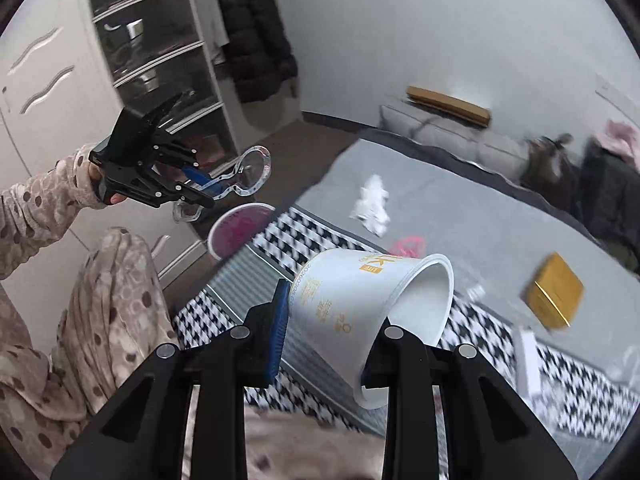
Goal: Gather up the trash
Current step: 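Lift the cup and clear tray and carry both toward the pink-lined bin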
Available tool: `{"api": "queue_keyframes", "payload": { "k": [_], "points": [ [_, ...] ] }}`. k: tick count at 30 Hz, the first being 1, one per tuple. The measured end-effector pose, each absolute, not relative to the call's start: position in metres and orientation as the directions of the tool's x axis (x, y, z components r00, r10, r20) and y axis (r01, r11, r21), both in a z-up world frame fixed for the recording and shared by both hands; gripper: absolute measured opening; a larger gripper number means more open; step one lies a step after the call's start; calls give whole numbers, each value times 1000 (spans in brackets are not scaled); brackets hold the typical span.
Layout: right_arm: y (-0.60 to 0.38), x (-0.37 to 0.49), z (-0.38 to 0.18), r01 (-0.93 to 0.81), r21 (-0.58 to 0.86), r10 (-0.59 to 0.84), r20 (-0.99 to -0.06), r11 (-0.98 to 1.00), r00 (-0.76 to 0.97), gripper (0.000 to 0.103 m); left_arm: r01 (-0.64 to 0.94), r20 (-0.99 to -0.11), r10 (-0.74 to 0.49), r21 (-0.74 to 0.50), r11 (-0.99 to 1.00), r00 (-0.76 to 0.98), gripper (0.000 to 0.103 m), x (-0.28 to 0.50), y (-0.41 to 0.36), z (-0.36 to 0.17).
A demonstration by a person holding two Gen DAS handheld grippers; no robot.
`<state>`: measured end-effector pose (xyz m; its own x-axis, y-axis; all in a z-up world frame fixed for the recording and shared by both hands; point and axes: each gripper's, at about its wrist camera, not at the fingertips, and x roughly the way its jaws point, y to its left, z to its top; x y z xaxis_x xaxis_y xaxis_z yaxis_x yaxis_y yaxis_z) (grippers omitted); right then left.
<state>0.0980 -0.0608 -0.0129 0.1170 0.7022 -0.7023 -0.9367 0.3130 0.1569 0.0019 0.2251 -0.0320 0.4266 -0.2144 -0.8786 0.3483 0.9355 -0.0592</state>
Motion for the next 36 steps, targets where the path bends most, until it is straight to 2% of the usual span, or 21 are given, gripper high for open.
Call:
{"api": "queue_keyframes", "payload": {
  "k": [11,22,29,36],
  "points": [
    [111,63,-27,-984,147,684,-728,101,-39,26,136,-882,-137,-84,987,451,26,-68,357,-53],
    [257,27,-64,-984,117,631,-756,-131,-174,26,-19,-891,-113,-135,991,439,26,-84,452,-100],
    [341,17,-107,-944,81,527,-813,-319,-247,26,-110,-911,-126,-182,977,394,26,-79,500,-146],
    [393,6,-164,-899,52,399,-883,-436,-245,26,-197,-921,-177,-256,946,347,26,-71,526,-194]
  ]
}}
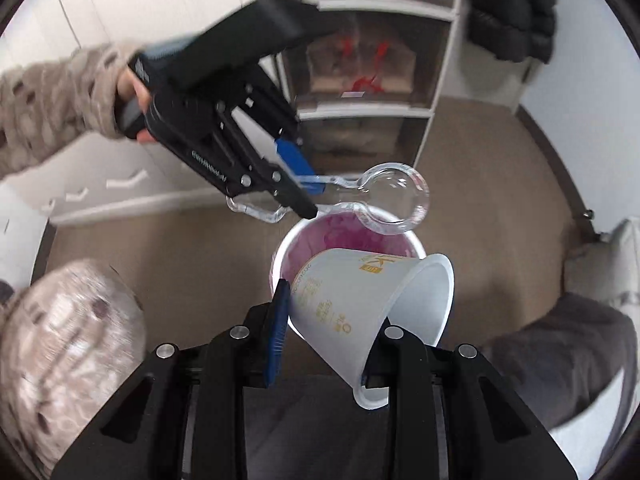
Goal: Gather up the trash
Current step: 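Open both grippers over the bin, dropping the tray and cup inside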
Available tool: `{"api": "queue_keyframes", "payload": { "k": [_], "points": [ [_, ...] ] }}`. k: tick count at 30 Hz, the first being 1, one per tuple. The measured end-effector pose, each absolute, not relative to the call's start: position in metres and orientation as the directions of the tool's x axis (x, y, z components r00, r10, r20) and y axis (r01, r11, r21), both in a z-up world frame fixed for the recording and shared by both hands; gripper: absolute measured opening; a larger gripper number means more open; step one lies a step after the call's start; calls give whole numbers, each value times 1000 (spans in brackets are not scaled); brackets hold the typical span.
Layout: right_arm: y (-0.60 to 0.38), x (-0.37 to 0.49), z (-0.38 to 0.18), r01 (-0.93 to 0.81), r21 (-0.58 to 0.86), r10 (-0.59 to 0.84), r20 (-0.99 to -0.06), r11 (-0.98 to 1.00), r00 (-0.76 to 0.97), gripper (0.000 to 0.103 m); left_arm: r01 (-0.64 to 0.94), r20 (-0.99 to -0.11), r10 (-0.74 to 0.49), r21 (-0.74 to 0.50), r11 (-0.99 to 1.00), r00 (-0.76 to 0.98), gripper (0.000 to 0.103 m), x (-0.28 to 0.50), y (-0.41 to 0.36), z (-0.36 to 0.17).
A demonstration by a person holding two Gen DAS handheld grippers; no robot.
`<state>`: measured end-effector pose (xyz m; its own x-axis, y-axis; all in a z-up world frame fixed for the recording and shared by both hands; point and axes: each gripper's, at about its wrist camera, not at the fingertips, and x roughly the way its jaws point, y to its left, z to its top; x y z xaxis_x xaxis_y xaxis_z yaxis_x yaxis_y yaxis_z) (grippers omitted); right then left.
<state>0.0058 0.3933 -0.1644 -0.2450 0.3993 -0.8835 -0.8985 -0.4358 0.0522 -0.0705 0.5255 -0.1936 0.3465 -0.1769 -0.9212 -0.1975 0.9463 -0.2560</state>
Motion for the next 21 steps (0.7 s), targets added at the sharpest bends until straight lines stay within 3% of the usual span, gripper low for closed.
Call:
{"api": "queue_keyframes", "payload": {
  "k": [9,11,13,14,15,16,21],
  "points": [
    [437,-11,-213,-875,-30,353,-921,-484,-163,29,-259,-925,-186,-279,925,331,31,-60,551,-220],
    [437,-13,-216,-867,-63,354,-926,-493,-134,54,-264,-928,-186,-277,924,324,33,-58,554,-223],
    [434,-12,-217,-855,-98,369,-922,-509,-114,64,-275,-937,-163,-253,928,310,58,-55,555,-226],
    [431,-13,-217,-846,-127,380,-920,-517,-94,75,-283,-942,-146,-235,930,303,78,-54,556,-229],
    [428,-13,-216,-839,-149,388,-918,-523,-79,82,-287,-943,-141,-231,930,303,91,-53,556,-230],
    [429,-12,-217,-832,-159,391,-917,-531,-74,89,-291,-942,-142,-234,928,305,93,-52,557,-231],
    [417,-9,-211,-800,-215,397,-917,-561,-33,96,-327,-955,-172,-247,912,241,98,-49,562,-243]
  ]
}}
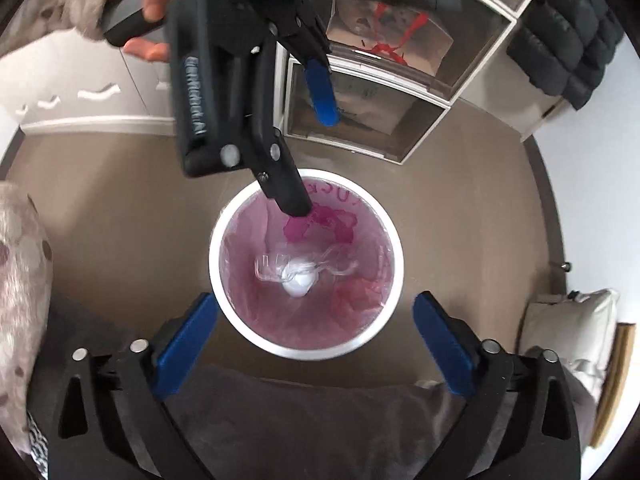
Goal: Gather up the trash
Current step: 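Open both grippers over the bin, dropping the tray and cup inside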
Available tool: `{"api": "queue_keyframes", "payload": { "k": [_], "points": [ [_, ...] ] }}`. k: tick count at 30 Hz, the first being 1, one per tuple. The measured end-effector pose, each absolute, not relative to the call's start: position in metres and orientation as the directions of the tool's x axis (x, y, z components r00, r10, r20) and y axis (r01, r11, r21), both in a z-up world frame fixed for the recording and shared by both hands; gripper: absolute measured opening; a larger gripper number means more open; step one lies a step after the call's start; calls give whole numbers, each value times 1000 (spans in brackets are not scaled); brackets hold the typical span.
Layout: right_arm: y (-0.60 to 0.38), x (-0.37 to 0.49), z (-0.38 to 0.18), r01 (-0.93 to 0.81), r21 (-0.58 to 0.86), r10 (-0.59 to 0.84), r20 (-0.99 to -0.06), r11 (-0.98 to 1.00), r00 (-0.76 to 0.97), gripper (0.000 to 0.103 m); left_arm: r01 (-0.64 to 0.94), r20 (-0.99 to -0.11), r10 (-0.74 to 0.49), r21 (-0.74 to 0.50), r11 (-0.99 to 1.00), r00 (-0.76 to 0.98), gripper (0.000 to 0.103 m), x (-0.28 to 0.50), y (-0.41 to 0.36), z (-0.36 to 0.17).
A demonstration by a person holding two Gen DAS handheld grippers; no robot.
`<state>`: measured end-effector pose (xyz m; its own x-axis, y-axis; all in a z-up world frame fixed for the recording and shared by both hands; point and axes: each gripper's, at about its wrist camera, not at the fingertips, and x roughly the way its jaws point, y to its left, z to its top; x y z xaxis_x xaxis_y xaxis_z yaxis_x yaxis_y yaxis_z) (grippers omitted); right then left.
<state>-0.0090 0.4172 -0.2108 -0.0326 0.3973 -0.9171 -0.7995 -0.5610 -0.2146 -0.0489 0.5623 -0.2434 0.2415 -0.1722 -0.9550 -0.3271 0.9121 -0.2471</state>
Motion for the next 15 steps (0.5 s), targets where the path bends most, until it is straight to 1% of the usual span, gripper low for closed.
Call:
{"api": "queue_keyframes", "payload": {
  "k": [4,15],
  "points": [
    [417,-6,-207,-799,-235,403,-915,-554,-11,96,-304,-969,-143,-201,931,202,98,-50,559,-246],
    [408,-9,-181,-815,-256,440,-898,-520,1,96,-310,-971,-121,-182,933,206,98,-57,551,-224]
  ]
}}
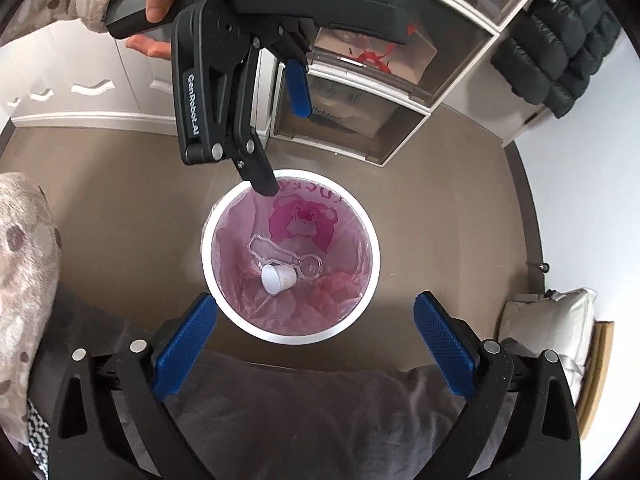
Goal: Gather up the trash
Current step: 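Open both grippers over the bin, dropping the tray and cup inside, then move both tools back over the bed toward the remaining trash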
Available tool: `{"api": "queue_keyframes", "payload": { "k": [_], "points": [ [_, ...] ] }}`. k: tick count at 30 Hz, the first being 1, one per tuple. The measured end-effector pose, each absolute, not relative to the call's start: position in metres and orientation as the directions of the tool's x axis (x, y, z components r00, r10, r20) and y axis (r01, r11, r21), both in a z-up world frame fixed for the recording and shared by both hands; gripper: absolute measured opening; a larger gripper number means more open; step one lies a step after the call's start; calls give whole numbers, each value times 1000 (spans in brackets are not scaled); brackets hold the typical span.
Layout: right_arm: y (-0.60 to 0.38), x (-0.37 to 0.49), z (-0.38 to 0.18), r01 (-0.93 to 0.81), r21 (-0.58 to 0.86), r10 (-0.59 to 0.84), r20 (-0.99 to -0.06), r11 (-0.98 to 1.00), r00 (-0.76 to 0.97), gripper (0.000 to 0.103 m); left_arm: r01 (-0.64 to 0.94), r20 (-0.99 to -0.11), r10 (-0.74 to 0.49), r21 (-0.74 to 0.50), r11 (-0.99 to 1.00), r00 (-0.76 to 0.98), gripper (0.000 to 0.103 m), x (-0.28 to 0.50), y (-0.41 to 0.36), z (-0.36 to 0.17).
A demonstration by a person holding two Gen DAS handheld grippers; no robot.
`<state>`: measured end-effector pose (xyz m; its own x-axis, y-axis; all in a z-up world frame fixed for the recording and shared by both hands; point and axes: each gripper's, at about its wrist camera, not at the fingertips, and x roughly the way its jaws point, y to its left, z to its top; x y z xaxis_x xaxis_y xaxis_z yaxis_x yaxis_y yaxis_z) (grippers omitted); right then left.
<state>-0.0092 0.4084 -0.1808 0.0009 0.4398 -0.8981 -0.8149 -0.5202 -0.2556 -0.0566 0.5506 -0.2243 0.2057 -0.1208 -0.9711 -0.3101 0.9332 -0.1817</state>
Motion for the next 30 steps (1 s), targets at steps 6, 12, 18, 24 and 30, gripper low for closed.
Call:
{"api": "queue_keyframes", "payload": {
  "k": [6,12,18,24,30],
  "points": [
    [379,-9,-145,-866,-229,495,-868,-445,-24,96,-300,-961,-71,-153,941,268,98,-59,526,-188],
    [328,-13,-97,-902,-235,582,-813,-361,-21,96,-230,-926,-36,-131,964,376,98,-69,475,-136],
    [268,-13,-67,-920,-262,631,-775,-290,21,96,-166,-914,2,-72,983,406,98,-71,426,-96],
    [202,3,-48,-934,-291,640,-763,-206,96,96,-102,-883,4,-50,993,470,98,-67,377,-63],
    [136,31,-40,-945,-304,630,-759,-117,166,96,-33,-868,-23,-45,998,496,98,-46,327,-46]
  ]
}}
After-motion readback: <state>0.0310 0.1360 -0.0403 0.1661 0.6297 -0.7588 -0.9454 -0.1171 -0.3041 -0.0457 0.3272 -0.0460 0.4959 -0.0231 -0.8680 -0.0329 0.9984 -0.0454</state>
